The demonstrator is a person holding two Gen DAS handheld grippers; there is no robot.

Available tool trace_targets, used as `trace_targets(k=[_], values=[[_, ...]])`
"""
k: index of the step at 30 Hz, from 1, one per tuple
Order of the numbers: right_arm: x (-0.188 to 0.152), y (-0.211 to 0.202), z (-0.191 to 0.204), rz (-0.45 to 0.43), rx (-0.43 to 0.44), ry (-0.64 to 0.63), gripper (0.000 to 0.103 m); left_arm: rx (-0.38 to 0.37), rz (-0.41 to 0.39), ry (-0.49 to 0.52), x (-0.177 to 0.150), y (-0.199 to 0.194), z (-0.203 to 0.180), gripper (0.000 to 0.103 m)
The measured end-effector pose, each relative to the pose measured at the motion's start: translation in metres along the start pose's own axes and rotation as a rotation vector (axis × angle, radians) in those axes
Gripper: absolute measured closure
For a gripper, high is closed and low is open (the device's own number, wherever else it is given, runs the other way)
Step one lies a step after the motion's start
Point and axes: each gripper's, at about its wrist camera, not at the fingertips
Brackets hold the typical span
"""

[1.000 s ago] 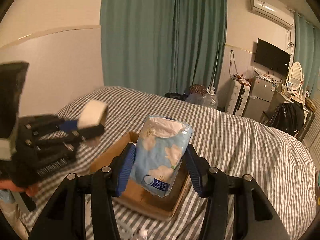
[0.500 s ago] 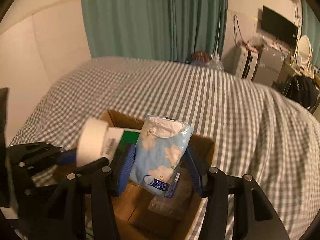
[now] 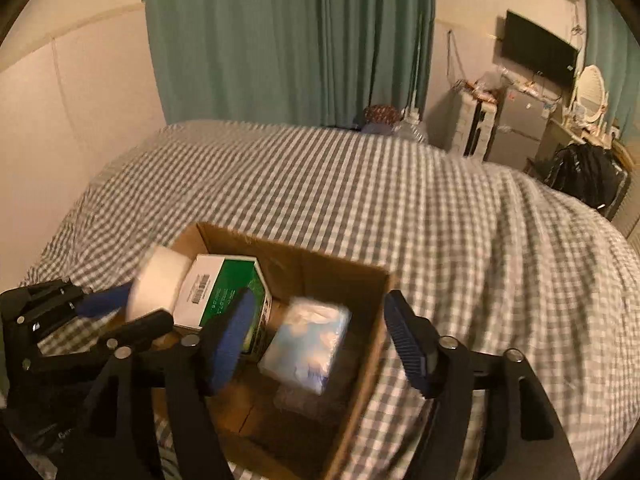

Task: Organize objects
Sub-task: 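Drop the tape roll and blue floral tissue pack into the cardboard box with both grippers, then grasp the white rabbit figurine with the left gripper while the right gripper grasps the foil blister pack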

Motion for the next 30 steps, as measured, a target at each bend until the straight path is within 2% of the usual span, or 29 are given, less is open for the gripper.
trace_targets(k=[3,7,10,13,19,25,28,30], values=[[0.008,-0.033,-0.010,-0.053,-0.019,-0.006,0.025,0.008,-0.022,0.016,0.001,-0.024,0.001,0.012],[0.003,-0.089,-0.009,-0.120,-0.038,-0.016,0.012,0.040,-0.051,-0.002,-0.014,-0.058,0.004,0.004],[-0.008,-0.115,-0.004,-0.128,-0.025,-0.030,0.002,0.066,-0.080,0.003,-0.034,-0.078,0.006,0.004],[-0.028,-0.126,0.002,-0.096,-0.038,-0.055,0.000,0.109,-0.047,-0.016,-0.057,-0.080,0.011,0.004],[-0.094,-0.102,0.019,0.057,-0.054,-0.051,0.000,0.185,0.041,-0.086,-0.112,-0.061,0.022,0.004],[-0.171,-0.066,0.025,0.202,-0.017,0.029,0.000,0.195,0.168,-0.157,-0.163,-0.032,0.029,0.004],[-0.190,-0.056,0.032,0.249,-0.052,-0.008,0.000,0.187,0.203,-0.167,-0.178,-0.023,0.027,0.004],[-0.194,-0.052,0.039,0.266,-0.064,-0.049,0.000,0.189,0.222,-0.135,-0.183,-0.019,0.021,0.004]])
Point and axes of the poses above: each gripper's, at about its wrist camera, not at the fingertips, and y roughly the way its jaws point, z to its left, x to its top, and after that the axes turned 6 degrees about -z, right-handed
